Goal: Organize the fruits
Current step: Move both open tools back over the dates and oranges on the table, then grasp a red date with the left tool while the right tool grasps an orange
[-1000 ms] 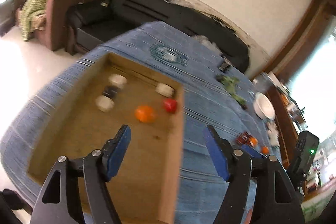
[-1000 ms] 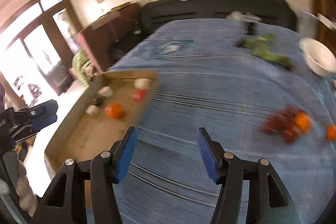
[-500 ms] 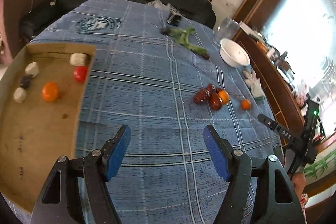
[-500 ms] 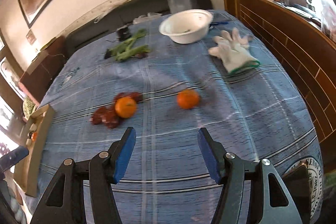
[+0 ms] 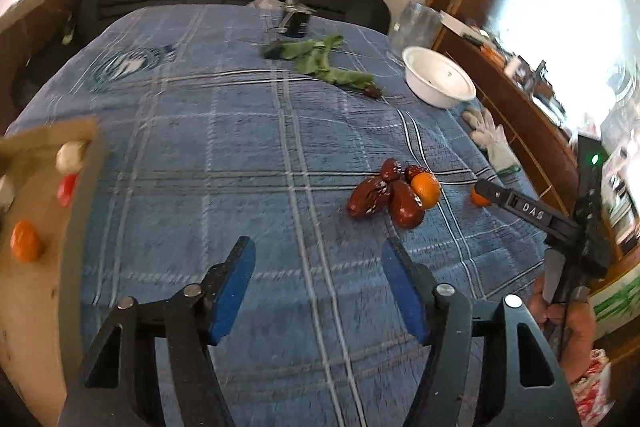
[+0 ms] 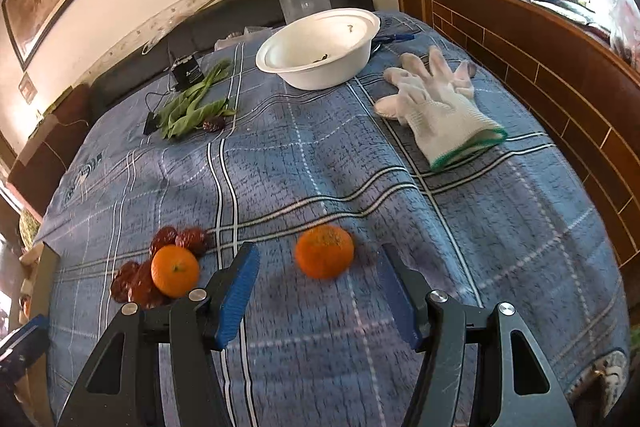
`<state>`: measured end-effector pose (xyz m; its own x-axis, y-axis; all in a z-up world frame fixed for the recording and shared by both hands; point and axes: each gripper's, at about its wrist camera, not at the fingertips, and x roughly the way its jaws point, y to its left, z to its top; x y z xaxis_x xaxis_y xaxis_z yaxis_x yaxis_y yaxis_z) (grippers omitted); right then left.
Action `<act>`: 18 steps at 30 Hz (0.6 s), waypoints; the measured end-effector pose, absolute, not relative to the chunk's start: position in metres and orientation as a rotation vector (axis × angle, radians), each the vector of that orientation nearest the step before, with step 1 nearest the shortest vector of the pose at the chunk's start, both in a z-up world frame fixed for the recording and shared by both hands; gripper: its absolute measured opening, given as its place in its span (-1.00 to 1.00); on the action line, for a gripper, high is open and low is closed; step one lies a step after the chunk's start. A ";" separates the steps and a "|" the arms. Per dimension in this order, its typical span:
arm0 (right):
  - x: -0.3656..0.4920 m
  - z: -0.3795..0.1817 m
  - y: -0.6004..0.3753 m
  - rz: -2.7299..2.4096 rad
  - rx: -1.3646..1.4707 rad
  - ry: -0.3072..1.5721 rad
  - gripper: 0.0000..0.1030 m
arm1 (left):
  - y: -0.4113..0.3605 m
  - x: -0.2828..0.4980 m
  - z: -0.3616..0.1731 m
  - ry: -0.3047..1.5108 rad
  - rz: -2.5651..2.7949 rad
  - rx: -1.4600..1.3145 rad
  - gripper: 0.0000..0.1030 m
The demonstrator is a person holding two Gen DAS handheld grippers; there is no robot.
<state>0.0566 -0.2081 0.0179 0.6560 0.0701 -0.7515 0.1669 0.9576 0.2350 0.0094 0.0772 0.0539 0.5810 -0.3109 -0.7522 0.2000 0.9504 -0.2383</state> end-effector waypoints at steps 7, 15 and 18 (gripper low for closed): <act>0.060 0.007 -0.209 -0.039 0.286 0.858 0.26 | 0.042 0.052 0.026 0.938 -0.346 -0.059 0.13; 0.066 0.004 -0.203 -0.034 0.249 0.862 -0.04 | 0.020 0.070 0.011 0.940 -0.412 -0.048 -0.41; 0.067 0.004 -0.197 -0.045 0.209 0.865 -0.10 | 0.017 0.068 0.010 0.916 -0.407 -0.043 -0.41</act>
